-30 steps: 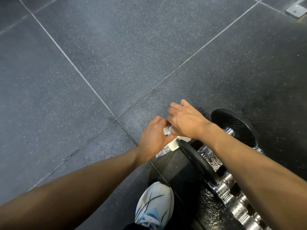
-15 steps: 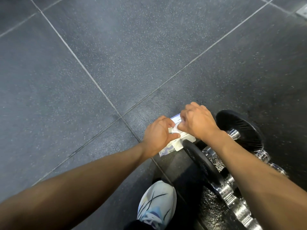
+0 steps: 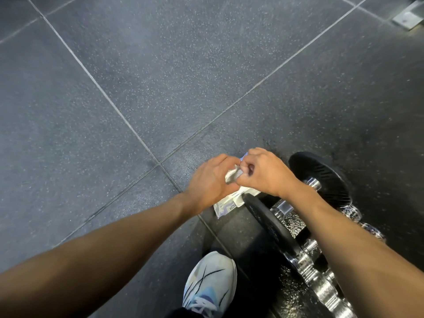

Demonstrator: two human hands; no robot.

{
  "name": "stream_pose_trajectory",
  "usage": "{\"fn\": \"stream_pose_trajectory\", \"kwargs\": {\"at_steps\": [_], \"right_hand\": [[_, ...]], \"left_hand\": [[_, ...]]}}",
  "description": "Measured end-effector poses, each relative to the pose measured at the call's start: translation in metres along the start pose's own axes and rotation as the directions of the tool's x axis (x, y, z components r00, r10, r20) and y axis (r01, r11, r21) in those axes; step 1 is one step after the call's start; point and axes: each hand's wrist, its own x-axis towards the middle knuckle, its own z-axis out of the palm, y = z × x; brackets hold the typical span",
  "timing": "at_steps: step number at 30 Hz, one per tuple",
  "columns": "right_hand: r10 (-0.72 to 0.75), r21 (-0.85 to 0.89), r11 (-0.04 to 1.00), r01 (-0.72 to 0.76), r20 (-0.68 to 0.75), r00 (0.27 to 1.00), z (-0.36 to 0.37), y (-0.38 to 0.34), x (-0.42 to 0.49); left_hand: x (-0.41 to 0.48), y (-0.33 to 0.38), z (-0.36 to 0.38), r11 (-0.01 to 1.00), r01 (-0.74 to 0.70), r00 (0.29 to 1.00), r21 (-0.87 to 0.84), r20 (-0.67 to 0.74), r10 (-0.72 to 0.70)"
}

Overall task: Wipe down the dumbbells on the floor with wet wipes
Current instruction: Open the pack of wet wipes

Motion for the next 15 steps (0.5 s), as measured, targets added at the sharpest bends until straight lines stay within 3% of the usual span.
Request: {"fn": "stream_pose_trajectory", "kwargs": {"at_steps": [4, 15], "right_hand": [[0.034, 0.044, 0.998, -0.037, 0.056, 0.998, 0.0007, 0.0006, -0.0007], [0.059, 0.144, 0.987, -0.066, 0.05, 0.997, -0.0039, 0.0014, -0.0037]], "left_hand": [[0.0077, -0.0009, 0.0037, 0.995, 0.061, 0.997, -0.078, 0.051, -0.057], [0.0041, 0.0008, 0.0083, 0.995, -0.01, 1.0, 0.101, 0.0, 0.01]]}}
